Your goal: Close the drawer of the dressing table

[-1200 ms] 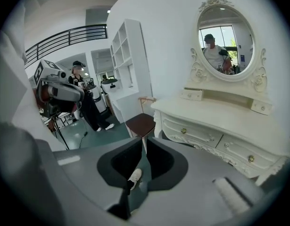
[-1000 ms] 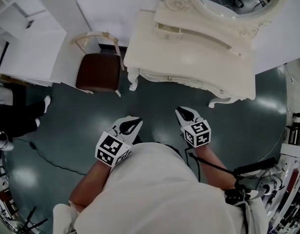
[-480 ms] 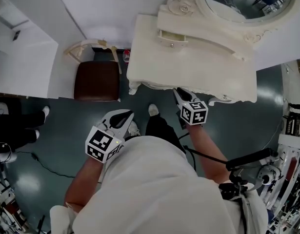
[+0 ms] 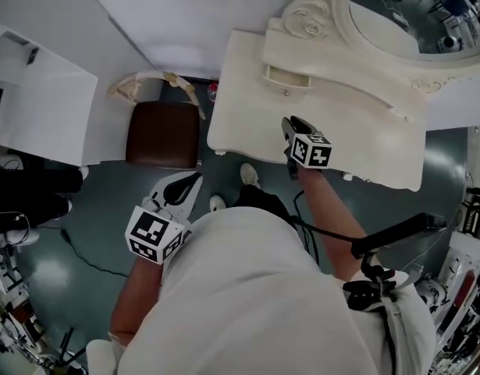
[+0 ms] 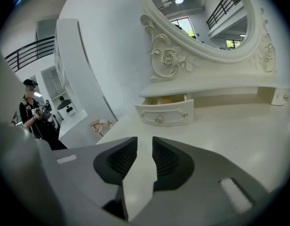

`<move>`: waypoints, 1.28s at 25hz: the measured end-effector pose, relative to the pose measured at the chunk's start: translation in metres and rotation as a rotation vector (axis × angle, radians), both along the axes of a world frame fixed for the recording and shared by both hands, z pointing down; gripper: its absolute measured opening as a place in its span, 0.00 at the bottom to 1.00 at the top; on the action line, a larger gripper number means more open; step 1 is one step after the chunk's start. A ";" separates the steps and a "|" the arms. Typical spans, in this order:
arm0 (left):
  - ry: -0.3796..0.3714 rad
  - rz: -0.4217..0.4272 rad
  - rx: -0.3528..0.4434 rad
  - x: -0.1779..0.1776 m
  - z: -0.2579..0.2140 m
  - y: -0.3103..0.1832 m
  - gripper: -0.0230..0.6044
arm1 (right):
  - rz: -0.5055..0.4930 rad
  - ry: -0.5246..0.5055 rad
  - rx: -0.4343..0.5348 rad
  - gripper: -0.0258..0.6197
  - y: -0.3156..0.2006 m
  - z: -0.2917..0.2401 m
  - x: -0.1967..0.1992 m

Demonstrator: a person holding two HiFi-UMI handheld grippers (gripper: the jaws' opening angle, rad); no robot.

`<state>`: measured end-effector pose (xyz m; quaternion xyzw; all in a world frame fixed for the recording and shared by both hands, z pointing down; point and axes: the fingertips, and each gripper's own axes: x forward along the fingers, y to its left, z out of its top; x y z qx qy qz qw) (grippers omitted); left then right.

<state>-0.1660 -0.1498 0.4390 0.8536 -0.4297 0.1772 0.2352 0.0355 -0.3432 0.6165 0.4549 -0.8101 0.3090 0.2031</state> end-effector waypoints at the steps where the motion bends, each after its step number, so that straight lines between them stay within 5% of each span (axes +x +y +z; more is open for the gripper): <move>1: -0.005 -0.014 0.001 0.000 -0.002 -0.007 0.04 | 0.003 -0.010 -0.004 0.18 -0.011 0.002 0.000; 10: -0.035 -0.093 -0.042 0.007 0.002 -0.042 0.04 | 0.008 -0.082 -0.076 0.22 -0.074 0.028 -0.004; 32: -0.073 -0.180 -0.070 0.012 0.007 -0.083 0.04 | -0.031 -0.119 -0.105 0.18 -0.123 0.042 -0.008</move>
